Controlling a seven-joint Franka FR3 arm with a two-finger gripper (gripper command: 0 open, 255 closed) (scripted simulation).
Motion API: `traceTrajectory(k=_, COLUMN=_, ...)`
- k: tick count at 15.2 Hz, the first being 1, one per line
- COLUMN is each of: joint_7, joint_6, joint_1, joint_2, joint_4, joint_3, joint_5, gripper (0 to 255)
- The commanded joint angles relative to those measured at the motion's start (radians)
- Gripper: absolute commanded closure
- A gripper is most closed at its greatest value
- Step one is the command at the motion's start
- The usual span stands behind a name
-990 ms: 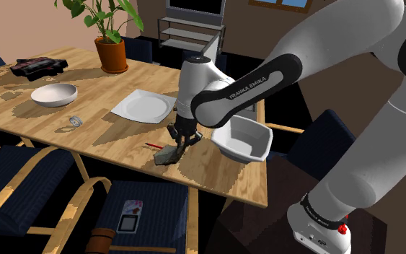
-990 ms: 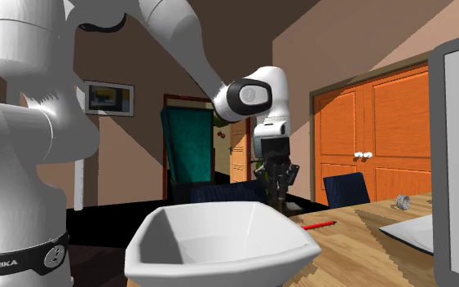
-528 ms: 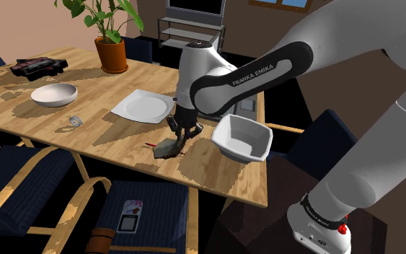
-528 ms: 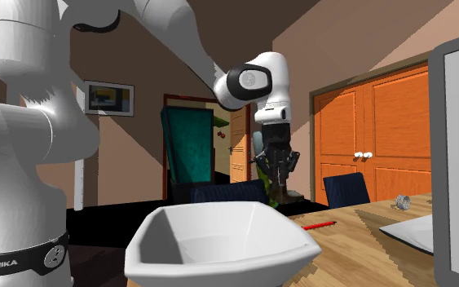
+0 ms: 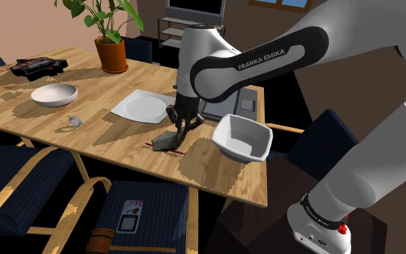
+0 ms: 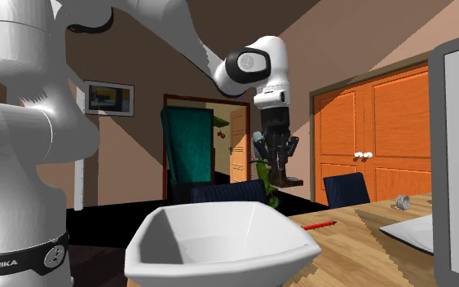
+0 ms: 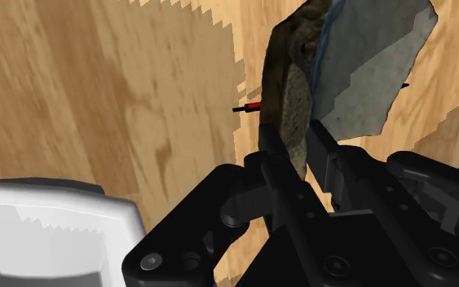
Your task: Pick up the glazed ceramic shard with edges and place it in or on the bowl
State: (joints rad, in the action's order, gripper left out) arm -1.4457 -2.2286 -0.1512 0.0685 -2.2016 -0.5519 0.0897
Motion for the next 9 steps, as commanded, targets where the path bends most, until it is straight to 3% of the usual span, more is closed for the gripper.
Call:
traceTrajectory(k=1, joint_7=0.006, joint_6=0.03, joint_1=-0.001, joint_2=0.015, joint_4=0.016, joint_3=0.003, joint_5=0.008, gripper=255)
traceTrajectory(k=9, joint_7=0.018, joint_6=0.138, joint_1=-0.002, joint_2=0.057, joint_4=0.087, joint_3=0.013, joint_5=0.027, gripper=255)
